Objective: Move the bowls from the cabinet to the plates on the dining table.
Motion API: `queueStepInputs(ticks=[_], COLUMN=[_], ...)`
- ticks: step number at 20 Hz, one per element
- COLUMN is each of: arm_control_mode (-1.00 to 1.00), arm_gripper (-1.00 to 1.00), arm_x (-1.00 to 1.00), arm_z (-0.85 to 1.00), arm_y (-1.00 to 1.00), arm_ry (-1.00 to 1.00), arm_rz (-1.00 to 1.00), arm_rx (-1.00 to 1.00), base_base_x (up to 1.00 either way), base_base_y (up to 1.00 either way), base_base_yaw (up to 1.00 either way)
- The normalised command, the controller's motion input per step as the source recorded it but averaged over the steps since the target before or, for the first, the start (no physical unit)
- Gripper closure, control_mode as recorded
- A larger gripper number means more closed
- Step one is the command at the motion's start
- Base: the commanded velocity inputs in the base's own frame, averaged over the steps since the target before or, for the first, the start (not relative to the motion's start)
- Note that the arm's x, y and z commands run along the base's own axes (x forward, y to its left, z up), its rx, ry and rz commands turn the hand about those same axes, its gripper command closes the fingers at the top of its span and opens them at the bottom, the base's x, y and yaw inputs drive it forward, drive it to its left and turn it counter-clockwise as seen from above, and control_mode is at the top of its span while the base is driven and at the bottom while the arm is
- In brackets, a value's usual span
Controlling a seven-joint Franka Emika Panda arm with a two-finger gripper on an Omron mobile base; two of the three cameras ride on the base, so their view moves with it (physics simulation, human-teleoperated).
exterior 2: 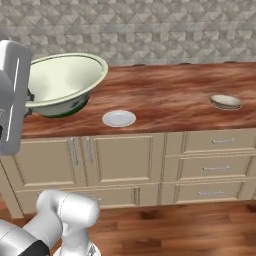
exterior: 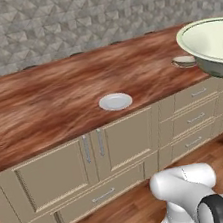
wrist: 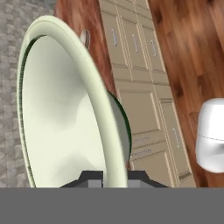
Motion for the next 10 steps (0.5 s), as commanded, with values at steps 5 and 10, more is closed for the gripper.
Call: queueStepInputs(ticks=[5,10], arm_control_mode=[1.0,1.0], arm_gripper=[1.0,1.0], arm_x=[0.0,0.0], arm_z=[0.0,0.0], arm_y=[0.0,0.0], arm_ry=[0.0,0.0], arm_rz=[0.0,0.0], arm_rx=[0.0,0.0], base_base_x=[0.62,0.62], base_base_y=[0.14,0.1], base_base_yaw=[-0.01,0.0])
